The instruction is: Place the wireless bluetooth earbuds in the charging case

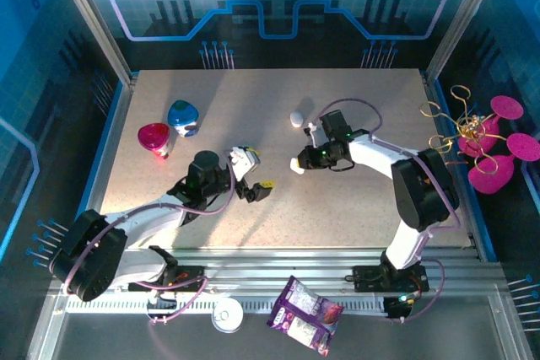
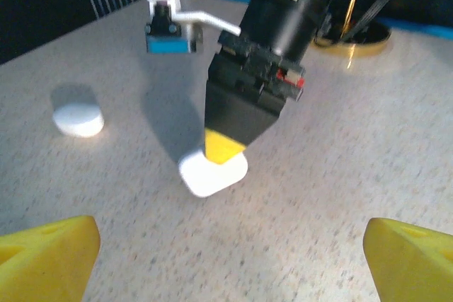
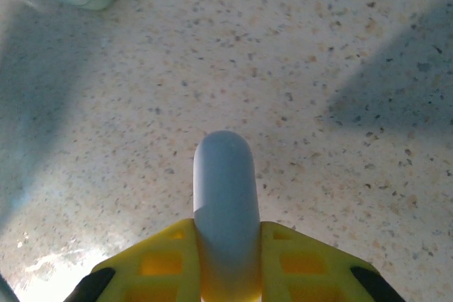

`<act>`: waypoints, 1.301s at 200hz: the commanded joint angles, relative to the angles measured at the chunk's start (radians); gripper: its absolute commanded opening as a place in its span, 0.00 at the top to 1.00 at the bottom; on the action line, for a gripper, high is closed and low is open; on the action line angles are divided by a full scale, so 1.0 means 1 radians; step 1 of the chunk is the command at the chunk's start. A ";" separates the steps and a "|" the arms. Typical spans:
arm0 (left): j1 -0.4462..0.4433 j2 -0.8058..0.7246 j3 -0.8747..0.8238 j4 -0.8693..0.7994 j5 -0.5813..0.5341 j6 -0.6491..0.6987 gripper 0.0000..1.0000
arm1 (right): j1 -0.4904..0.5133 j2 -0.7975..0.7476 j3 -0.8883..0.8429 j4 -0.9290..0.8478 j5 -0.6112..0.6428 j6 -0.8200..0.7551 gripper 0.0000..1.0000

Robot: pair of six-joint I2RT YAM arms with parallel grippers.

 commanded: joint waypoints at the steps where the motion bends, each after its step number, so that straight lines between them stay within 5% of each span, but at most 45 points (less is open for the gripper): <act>1: -0.017 -0.021 0.033 -0.127 -0.080 0.084 0.03 | -0.029 0.044 0.043 0.047 0.009 0.067 0.84; 29: -0.017 -0.016 0.033 -0.126 -0.096 0.072 0.01 | -0.052 0.063 0.037 0.057 0.023 0.076 0.74; 75: 0.048 -0.016 0.015 -0.044 -0.180 -0.099 0.01 | -0.083 -0.059 -0.027 0.103 0.099 0.028 0.33; 94: 0.095 -0.034 0.002 -0.024 -0.258 -0.181 0.01 | -0.083 -0.152 -0.069 0.135 0.203 -0.040 0.16; 115: 0.143 -0.067 -0.021 0.000 -0.341 -0.251 0.01 | -0.083 -0.287 -0.144 0.213 0.338 -0.115 0.12; 144: 0.177 -0.153 -0.024 -0.103 -0.481 -0.164 0.01 | -0.088 -0.468 -0.315 0.406 0.559 -0.230 0.00; 179: 0.316 -0.127 -0.117 0.033 -0.498 -0.159 0.01 | -0.122 -0.533 -0.573 0.810 0.745 -0.365 0.00; 260: 0.498 0.260 -0.116 0.425 -0.365 -0.215 0.01 | -0.296 -0.309 -0.693 1.174 0.492 -0.339 0.00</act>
